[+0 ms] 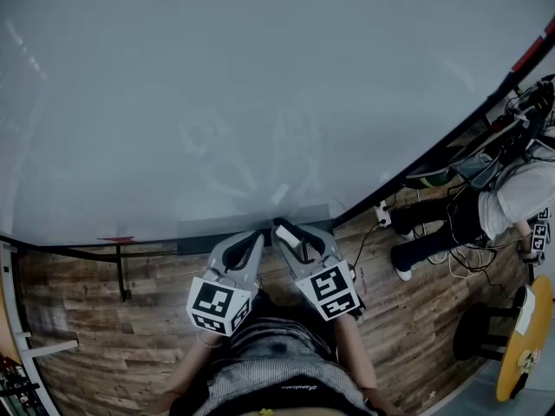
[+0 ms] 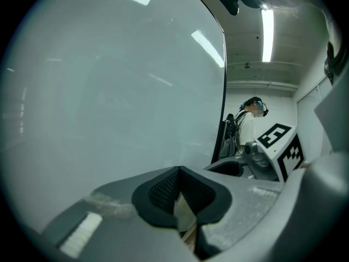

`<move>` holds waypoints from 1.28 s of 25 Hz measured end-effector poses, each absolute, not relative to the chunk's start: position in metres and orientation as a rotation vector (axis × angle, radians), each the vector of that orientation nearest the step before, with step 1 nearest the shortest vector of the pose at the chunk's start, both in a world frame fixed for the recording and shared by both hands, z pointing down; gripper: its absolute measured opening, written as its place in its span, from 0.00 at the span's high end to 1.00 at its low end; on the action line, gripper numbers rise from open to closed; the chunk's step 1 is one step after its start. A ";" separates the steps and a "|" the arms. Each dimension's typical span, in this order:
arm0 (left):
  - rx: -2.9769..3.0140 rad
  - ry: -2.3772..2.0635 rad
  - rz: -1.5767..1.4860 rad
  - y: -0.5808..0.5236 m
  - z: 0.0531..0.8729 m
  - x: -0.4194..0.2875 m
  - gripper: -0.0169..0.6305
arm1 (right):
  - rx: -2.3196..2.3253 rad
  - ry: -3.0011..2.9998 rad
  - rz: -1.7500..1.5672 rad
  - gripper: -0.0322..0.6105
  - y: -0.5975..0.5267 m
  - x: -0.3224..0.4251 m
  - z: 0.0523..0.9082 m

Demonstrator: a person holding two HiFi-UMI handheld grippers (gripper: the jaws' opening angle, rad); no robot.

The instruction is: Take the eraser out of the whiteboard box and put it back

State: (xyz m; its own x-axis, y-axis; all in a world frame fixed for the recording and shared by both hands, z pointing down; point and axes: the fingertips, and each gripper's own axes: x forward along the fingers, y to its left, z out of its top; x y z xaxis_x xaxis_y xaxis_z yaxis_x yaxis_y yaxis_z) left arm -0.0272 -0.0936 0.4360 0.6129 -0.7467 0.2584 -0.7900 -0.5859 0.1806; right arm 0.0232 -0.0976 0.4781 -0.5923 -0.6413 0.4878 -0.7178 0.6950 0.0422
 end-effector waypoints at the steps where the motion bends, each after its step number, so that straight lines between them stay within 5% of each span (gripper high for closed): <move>1: 2.563 -1.252 0.222 -0.094 0.435 -0.027 0.97 | 1.046 -2.432 0.215 0.71 -0.098 0.023 0.476; 32: 2.586 -1.230 0.237 -0.091 0.434 -0.018 0.97 | 1.073 -2.491 0.159 0.71 -0.096 0.026 0.400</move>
